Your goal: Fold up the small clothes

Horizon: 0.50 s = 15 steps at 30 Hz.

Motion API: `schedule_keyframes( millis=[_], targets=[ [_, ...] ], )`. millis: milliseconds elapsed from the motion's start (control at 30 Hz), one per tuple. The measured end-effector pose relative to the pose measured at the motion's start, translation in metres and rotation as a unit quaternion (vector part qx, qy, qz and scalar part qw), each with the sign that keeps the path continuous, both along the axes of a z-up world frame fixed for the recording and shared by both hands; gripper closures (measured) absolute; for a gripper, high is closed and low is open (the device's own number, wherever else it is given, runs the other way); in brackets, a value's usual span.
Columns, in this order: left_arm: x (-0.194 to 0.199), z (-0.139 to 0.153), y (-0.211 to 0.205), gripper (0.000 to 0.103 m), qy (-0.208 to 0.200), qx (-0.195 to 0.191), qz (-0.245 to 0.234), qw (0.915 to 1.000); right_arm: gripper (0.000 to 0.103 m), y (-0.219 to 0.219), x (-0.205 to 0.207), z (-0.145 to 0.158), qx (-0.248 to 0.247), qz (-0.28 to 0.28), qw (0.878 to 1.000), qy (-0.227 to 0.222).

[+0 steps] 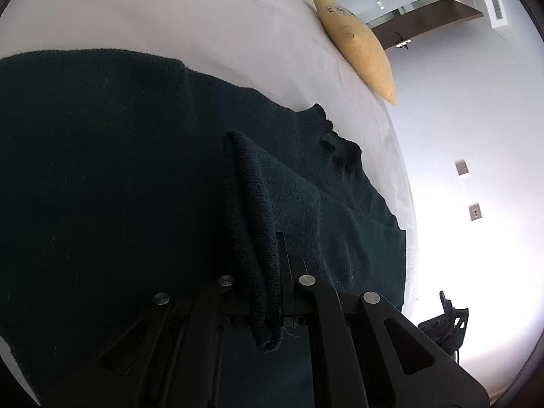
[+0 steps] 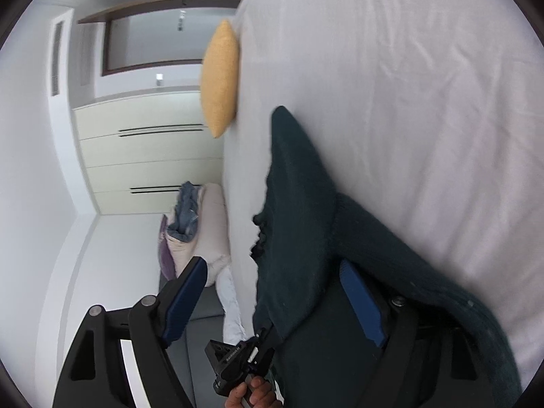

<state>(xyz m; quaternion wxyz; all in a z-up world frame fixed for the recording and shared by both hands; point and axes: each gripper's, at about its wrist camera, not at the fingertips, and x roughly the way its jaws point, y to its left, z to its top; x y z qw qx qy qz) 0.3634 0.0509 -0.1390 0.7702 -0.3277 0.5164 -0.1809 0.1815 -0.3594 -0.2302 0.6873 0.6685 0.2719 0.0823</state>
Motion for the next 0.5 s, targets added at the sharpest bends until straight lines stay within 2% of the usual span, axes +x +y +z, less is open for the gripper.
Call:
schedule_keyframes(
  millis=[100,300,433,500],
  targets=[
    [-0.004,0.002,0.001,0.097,0.0,0.005,-0.003,1.0,0.016,-0.001,-0.005,0.014,-0.011,0.018,1.0,0.004],
    [-0.007,-0.001,0.004,0.096,0.006,0.001,-0.003,1.0,0.015,-0.021,0.005,0.054,-0.093,0.016,0.995,-0.014],
    [-0.008,-0.002,0.007,0.095,0.017,-0.006,0.0,0.9998,0.015,-0.031,0.043,0.063,-0.125,0.051,0.991,-0.022],
    [-0.011,0.002,0.008,0.092,0.026,0.008,0.003,0.9996,0.015,-0.032,0.066,0.06,-0.123,0.076,0.989,-0.026]
  ],
)
